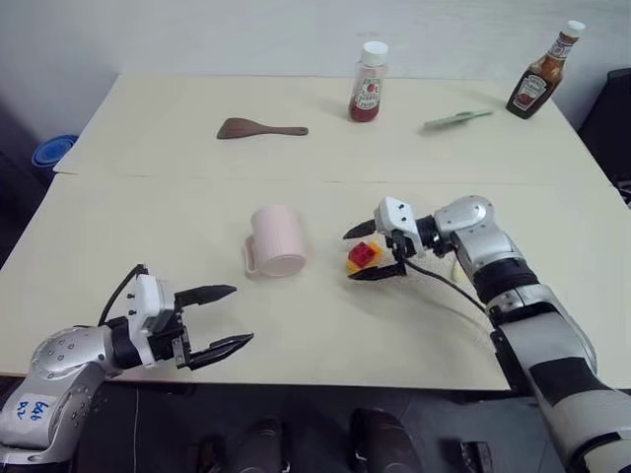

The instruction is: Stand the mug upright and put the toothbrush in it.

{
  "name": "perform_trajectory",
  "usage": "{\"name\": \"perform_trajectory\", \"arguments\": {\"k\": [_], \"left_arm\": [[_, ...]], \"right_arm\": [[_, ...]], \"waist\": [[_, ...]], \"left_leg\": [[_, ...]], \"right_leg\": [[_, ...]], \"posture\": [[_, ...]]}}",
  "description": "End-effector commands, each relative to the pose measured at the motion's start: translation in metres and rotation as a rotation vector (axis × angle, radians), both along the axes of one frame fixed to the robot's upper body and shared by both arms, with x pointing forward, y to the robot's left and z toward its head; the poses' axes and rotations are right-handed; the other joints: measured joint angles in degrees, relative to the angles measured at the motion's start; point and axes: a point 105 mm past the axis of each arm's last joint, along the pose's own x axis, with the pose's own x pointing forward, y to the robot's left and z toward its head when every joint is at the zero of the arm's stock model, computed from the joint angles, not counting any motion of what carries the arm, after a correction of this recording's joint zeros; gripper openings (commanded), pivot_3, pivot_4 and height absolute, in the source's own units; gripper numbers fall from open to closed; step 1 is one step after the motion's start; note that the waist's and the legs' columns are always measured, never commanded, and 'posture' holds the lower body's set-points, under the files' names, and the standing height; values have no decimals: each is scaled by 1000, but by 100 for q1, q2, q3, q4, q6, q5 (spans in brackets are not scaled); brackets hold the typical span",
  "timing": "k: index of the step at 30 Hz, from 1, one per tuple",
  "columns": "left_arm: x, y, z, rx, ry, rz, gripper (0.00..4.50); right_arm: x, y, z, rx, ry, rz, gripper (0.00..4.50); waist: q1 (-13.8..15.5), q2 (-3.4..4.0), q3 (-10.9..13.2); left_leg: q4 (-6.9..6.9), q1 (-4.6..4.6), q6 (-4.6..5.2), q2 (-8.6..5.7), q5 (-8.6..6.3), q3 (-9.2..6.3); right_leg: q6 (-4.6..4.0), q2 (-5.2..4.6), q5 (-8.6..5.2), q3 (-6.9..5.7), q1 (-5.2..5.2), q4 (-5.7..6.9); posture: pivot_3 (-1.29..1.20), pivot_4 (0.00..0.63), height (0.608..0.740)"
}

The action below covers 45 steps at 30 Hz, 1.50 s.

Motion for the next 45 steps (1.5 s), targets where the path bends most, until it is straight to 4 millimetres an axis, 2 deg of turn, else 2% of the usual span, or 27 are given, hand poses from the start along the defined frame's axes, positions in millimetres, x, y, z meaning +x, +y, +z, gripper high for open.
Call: {"name": "perform_trajectory", "arguments": {"k": [1, 4, 6, 10, 14, 16, 17, 19, 20, 21, 22, 24, 26, 28, 31, 35, 36, 39, 42, 44, 45], "left_arm": [[-2, -1, 7, 15, -55, 7, 4500], [-3, -2, 6, 14, -56, 9, 4500], [-4, -3, 4, 13, -57, 9, 4500], [-2, -8, 4, 3, -67, 2, 4500], [1, -13, 3, -10, -76, -15, 4500], [3, -16, 3, -12, -82, -28, 4500], [4, -18, 3, -13, -86, -29, 4500], [8, -20, 3, -18, -97, -34, 4500], [9, -21, 4, -20, -100, -36, 4500], [11, -21, 3, -19, -104, -38, 4500], [12, -21, 3, -16, -108, -39, 4500], [16, -20, 6, -12, -132, -31, 4500], [19, -18, 11, -22, -155, -15, 4500], [22, -15, 16, -34, -161, -6, 4500], [22, -10, 18, -14, -161, 2, 4500], [22, 7, 20, -8, -166, 83, 4500], [22, 11, 21, -15, -166, 109, 4500], [21, 23, 22, -23, -167, 175, 4500], [18, 43, 18, -8, -155, 267, 4500], [14, 69, 12, -2, -94, 390, 4500], [15, 91, 3, 69, -60, 523, 4500]], "right_arm": [[-4, -4, 0, -56, 33, 53, 3717], [-2, -6, 7, -10, 21, 41, 2678], [1, -8, 20, 72, -19, 16, 2069], [3, -23, 53, 251, -81, -49, 2067], [0, -73, 98, 400, -104, -231, 2067], [-1, -112, 112, 416, -119, -394, 2067], [0, -138, 110, 383, -142, -509, 2067], [-3, -202, 93, 274, -186, -761, 2067], [-6, -223, 86, 237, -231, -840, 2067], [-10, -247, 72, 193, -248, -946, 2067], [-13, -263, 56, 158, -247, -1030, 2067], [-16, -283, 37, 138, -243, -1155, 2067], [-13, -295, 27, 197, -230, -1288, 2067], [-12, -293, 20, 263, -167, -1310, 2241], [-18, -293, 9, 249, -158, -1294, 2976], [-24, -293, 47, 383, -340, -1212, 4253], [-25, -290, 55, 391, -376, -1174, 4446], [-28, -281, 70, 387, -451, -1085, 4446], [-36, -256, 88, 437, -513, -901, 4446], [-45, -227, 82, 419, -477, -735, 4446], [-52, -207, 71, 390, -438, -632, 4446]], "waist": [[6, 0, 0], [0, 0, 0], [-1, 0, 0], [21, 1, 1], [76, 1, 1], [109, 4, 3], [132, 4, 3], [183, 3, 3], [186, 3, 3], [174, 1, 2], [164, -3, 0], [109, -5, 1], [-19, 2, 4], [-91, 6, 5], [-100, 6, 5], [-46, 12, 9], [-36, 14, 10], [-4, 14, 10], [19, 14, 10], [25, 13, 11], [29, 10, 9]], "left_leg": [[0, 0, -1, 0, 0, 0], [1, 0, -1, -1, 1, 0], [1, 1, -2, 0, 1, 0], [1, 0, -2, 0, 1, -1], [2, -4, -2, -4, 1, -7], [2, -5, 1, -7, 0, -5], [2, -7, 1, -8, 0, -4], [2, -7, 1, -8, 0, -3], [2, -7, 1, -8, 0, -4], [2, -6, 1, -8, 0, 0], [2, -2, 1, -7, 0, 6], [2, 8, 0, -4, 1, 32], [0, 15, -3, 0, 3, 49], [-3, 27, -7, 2, 5, 63], [-7, 30, -14, 27, 7, 58], [-7, 22, -8, 21, 3, 60], [-7, 21, -7, 19, 2, 60], [-5, 23, -6, 21, 1, 61], [-4, 25, -6, 22, 1, 61], [-5, 24, -6, 23, -1, 60], [-5, 22, -6, 24, -1, 58]], "right_leg": [[0, 0, 0, 0, 0, 1], [0, -1, 0, 2, -1, 2], [0, 0, 0, 2, -1, 2], [0, -1, 0, 2, -2, 2], [0, -7, 0, -2, 0, 3], [0, -9, 0, -2, -1, 0], [0, -10, 0, -3, -2, 0], [0, -9, 0, -6, -2, -3], [0, -7, 0, -7, -1, -5], [0, -6, 0, -6, 0, -8], [0, -4, 0, -3, 1, -8], [1, 4, 0, 5, 5, -5], [1, 10, 1, 33, -8, 10], [2, 21, 1, 56, -14, 17], [1, 34, 1, 60, -14, 19], [1, 29, 1, 68, -19, 13], [2, 28, 1, 69, -19, 11], [4, 29, 2, 74, -19, 10], [4, 28, 2, 75, -19, 11], [4, 28, 2, 75, -19, 10], [4, 28, 2, 73, -18, 9]], "posture": [[0, 150, 740], [0, 150, 740], [0, 150, 740], [0, 150, 740], [0, 150, 740], [0, 150, 740], [0, 150, 740], [0, 150, 740], [0, 150, 740], [0, 150, 740], [0, 150, 740], [0, 150, 740], [0, 150, 740], [0, 150, 740], [0, 150, 740], [0, 150, 740], [0, 150, 740], [0, 150, 740], [0, 150, 740], [0, 150, 740], [0, 150, 740]]}}
